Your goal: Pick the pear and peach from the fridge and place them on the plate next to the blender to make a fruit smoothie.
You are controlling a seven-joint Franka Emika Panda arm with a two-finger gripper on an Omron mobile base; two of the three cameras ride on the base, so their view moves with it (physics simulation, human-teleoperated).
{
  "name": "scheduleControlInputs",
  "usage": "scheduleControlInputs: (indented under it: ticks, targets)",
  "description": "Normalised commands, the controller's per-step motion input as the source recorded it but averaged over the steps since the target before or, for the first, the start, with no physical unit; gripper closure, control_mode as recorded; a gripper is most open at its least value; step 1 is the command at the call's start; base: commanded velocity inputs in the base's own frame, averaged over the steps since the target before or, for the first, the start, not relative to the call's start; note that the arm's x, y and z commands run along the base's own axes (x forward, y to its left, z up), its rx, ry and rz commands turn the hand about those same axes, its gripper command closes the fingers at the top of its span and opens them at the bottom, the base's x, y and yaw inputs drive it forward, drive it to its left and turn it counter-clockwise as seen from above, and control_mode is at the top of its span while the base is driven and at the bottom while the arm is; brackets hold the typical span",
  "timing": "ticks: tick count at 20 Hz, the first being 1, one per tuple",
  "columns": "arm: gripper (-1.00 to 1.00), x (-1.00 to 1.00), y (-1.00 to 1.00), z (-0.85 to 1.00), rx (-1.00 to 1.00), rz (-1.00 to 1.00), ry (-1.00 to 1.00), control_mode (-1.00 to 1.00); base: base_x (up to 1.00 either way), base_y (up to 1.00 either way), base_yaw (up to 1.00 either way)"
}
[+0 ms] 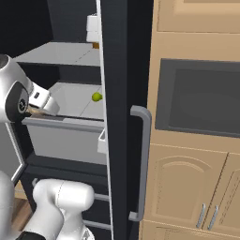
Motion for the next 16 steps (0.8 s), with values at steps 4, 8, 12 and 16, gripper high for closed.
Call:
scheduleControlInputs:
  ticks: [4, 8, 12, 16]
  targets:
    - [1.00, -0.03, 0.00, 0.00, 0.00, 0.00, 0.00, -1.00, 0.00, 0.00, 0.00]
    - [1.00, -0.16, -0.01, 0.00, 0.00, 0.00, 0.00, -1.00, 0.00, 0.00, 0.00]
    - [1.00, -0.88, -0.14, 0.00, 0.00, 0.00, -0.01, -1.00, 0.00, 0.00, 0.00]
    - [1.00, -0.08, 0.00, 0.00, 0.00, 0.00, 0.00, -1.00, 0.00, 0.00, 0.00]
